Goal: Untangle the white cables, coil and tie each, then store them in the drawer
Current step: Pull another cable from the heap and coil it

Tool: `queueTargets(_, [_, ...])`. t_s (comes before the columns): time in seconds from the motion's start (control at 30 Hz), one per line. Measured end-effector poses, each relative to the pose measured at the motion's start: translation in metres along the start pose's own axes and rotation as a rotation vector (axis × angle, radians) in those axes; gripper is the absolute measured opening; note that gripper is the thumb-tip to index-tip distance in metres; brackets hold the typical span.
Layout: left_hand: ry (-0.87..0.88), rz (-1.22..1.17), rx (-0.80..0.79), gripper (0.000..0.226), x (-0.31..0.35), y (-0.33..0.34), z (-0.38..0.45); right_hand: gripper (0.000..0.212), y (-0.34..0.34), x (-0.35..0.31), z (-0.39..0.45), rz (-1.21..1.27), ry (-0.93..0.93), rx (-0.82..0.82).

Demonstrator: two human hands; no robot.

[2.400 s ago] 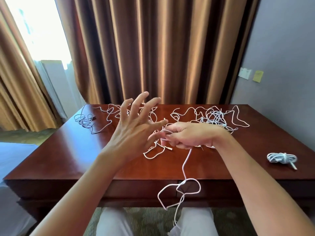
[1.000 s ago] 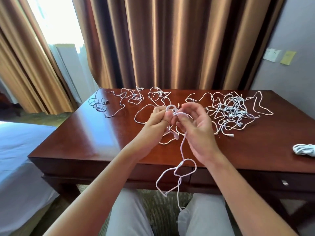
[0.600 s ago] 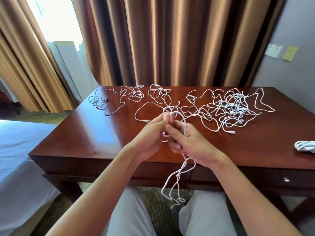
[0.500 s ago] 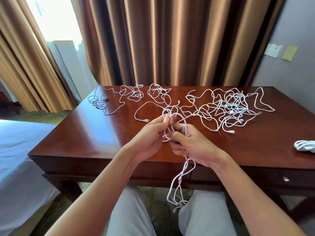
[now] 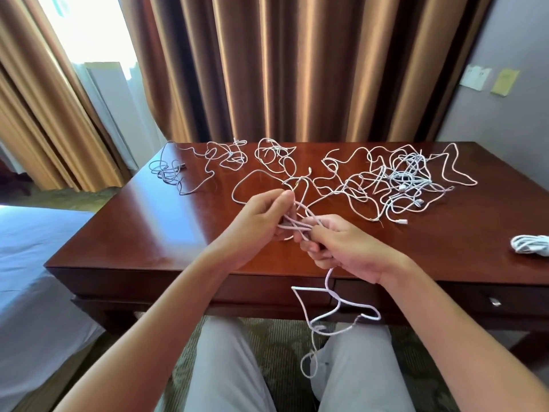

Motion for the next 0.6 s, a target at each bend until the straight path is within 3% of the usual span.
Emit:
queueTargets(0.17, [-0.048, -0.297, 0.148, 0.03, -0.018, -0.004, -0.002, 0.032, -0.014, 0.006, 0.0, 0.16, -0.023, 0.19])
queueTargets(0.3, [-0.026, -0.239, 0.307, 0.021, -0.028, -0.01, -0.007, 0.02, -0.027, 0.005, 0.003, 0.323, -0.113, 0.401])
queueTargets(0.4, [-0.015, -0.156, 0.327, 0.014, -0.031, -0.01, -0.008, 0.018, -0.03, 0.003, 0.003, 0.42, -0.182, 0.522])
queueTargets(0.47, [0.039, 0.035, 0.293, 0.014, -0.029, -0.012, -0.005, 0.027, -0.033, 0.001, 0.003, 0.251, -0.248, 0.59])
queueTargets(0.6, [0.306, 0.513, 0.151, 0.03, -0.011, -0.009, 0.003, 0.037, -0.03, -0.011, 0.001, -0.423, -0.339, 0.618])
Point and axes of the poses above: each hand's wrist, its own z-axis towards the middle knuckle, its own y-axis out of the palm, x = y × z, the point moved 6 cm from there along z, towards the middle knuckle, and after that the axes turned 8 degrees about x, right-handed, at the moved point
